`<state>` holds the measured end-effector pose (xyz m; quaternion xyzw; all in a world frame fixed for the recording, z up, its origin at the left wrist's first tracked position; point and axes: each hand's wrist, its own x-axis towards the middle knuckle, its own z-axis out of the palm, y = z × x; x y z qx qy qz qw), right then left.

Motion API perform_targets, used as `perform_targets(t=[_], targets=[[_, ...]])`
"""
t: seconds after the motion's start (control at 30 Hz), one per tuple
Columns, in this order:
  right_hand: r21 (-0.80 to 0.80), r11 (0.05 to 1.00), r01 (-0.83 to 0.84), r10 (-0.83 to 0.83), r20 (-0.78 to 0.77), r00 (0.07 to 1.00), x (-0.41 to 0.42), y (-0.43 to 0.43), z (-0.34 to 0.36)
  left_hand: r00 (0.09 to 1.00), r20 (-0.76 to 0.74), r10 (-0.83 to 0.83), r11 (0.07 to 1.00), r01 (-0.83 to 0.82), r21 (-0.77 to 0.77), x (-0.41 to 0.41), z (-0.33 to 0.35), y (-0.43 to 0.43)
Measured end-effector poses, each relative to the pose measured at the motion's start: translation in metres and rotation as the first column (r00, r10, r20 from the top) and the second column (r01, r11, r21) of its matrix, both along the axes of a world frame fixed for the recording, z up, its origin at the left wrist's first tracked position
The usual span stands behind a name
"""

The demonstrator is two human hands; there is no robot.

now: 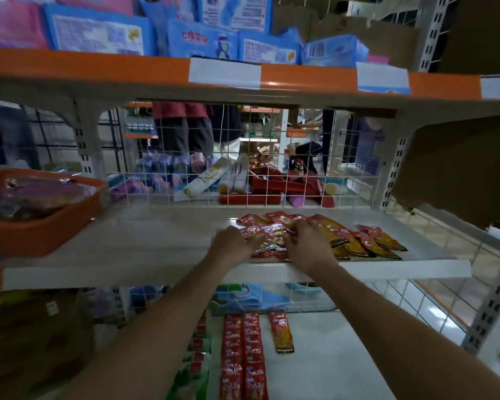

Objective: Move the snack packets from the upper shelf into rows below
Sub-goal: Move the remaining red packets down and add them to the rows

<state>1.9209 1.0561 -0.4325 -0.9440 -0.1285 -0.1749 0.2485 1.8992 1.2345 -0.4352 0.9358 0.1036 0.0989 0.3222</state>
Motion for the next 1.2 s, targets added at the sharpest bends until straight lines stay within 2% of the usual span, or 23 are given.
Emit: perform_targets(t=[0.1,0.2,0.37,0.5,0.63,0.83,0.9,0.97,1.03,1.13,1.2], targets=[[0.043,0.999,0.015,-0.009,-0.138,0.99,0.015,0.002,-0.006,0.998,-0.04,0.046,0.995,-0.049,-0.087,0.007,-0.001,0.003],[0.04,0.999,-0.022,0.029,-0.185,0.982,0.024,-0.001,-0.005,1.0,-0.025,0.014,0.999,-0.016,-0.05,0.012,-0.007,0.005],[0.058,0.997,-0.052,0.063,-0.202,0.977,0.023,-0.005,-0.003,0.99,-0.126,-0.06,0.996,0.051,-0.073,0.005,0.002,0.007],[0.112,0.993,-0.039,0.064,-0.228,0.971,0.02,-0.004,-0.002,0.988,-0.121,-0.1,0.984,0.08,-0.161,0.004,0.004,0.011],[0.173,0.985,-0.018,0.063,-0.264,0.963,0.013,0.0,0.004,0.987,-0.14,-0.075,0.958,0.033,-0.285,0.004,0.004,0.015],[0.265,0.964,0.03,0.076,-0.38,0.922,0.012,0.0,0.011,0.983,-0.123,-0.136,0.955,0.097,-0.279,0.002,0.006,0.008],[0.183,0.981,0.057,0.015,-0.369,0.929,0.013,0.004,0.01,0.983,-0.126,-0.133,0.97,0.103,-0.22,0.001,0.004,0.008],[0.04,0.996,0.078,-0.061,-0.317,0.946,0.012,0.009,0.009,0.982,-0.14,-0.13,0.97,0.097,-0.223,0.002,0.006,0.009],[0.0,0.996,0.085,-0.081,-0.308,0.948,0.012,0.012,0.011,0.98,-0.139,-0.139,0.966,0.104,-0.236,0.002,0.006,0.013],[0.107,0.993,0.049,-0.005,-0.373,0.928,0.011,0.009,0.014,0.986,-0.105,-0.131,0.945,0.092,-0.315,0.001,0.006,0.012],[0.198,0.98,0.034,0.05,-0.407,0.912,0.012,0.005,0.015,0.99,-0.099,-0.101,0.957,0.07,-0.283,-0.001,0.006,0.007]])
